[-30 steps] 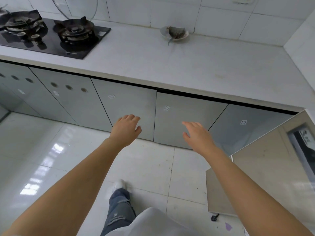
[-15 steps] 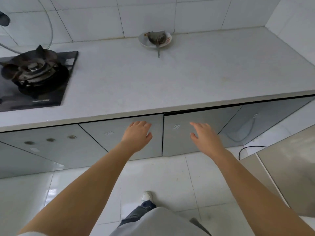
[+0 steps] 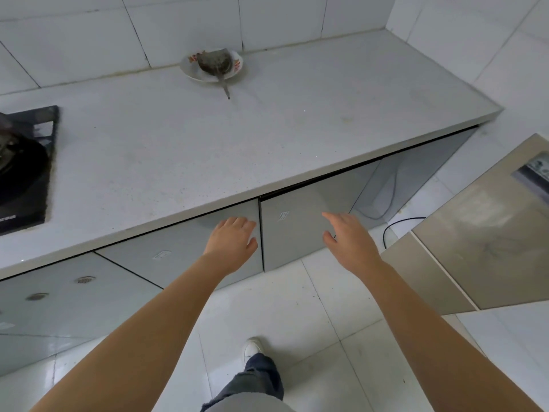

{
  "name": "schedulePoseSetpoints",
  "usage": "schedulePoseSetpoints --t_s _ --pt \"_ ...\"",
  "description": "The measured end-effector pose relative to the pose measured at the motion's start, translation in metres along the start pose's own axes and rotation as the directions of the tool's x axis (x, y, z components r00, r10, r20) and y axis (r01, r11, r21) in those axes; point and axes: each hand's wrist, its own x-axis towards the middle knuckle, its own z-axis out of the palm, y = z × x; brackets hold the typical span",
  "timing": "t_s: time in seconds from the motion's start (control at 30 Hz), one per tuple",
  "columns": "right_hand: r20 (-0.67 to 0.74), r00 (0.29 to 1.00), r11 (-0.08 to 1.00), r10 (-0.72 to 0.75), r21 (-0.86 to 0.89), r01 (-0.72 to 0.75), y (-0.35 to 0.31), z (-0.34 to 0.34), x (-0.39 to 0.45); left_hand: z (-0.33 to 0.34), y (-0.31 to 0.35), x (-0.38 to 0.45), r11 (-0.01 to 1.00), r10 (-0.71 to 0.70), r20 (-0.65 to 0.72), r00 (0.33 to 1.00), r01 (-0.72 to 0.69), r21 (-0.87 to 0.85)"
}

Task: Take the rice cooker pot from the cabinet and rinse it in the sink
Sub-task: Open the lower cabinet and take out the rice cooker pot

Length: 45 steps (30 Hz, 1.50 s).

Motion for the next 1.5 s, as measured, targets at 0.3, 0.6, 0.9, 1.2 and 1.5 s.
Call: schedulePoseSetpoints --t_s 0.3,0.6,0.9,1.2,1.5 --pt "0.023 0.999 0.999 -0.039 -0.009 0.039 0.007 0.012 -0.054 0.014 0.027 -0.041 1.000 0.017 -0.032 0.999 -0.016 0.019" --pt "-0.048 0.998 0.999 -0.036 -0.032 0.035 0.031 0.087 -0.044 0.078 0.012 -0.013 0.996 0.079 -0.090 0.993 -0.075 0.050" --pt "-0.171 0.984 0.997 -0.048 -0.074 0.036 0.077 0.232 0.018 0.206 -0.039 0.054 0.987 0.151 -0.250 0.956 -0.131 0.093" --pt "-0.216 0.975 0.992 -0.057 -0.126 0.030 0.115 0.319 0.054 0.288 -0.074 0.089 0.984 0.168 -0.395 0.903 -0.133 0.115" --pt "-0.324 0.938 0.988 -0.122 -0.125 0.085 0.109 0.298 0.069 0.269 -0.065 0.102 0.971 0.238 -0.525 0.817 -0.179 0.161"
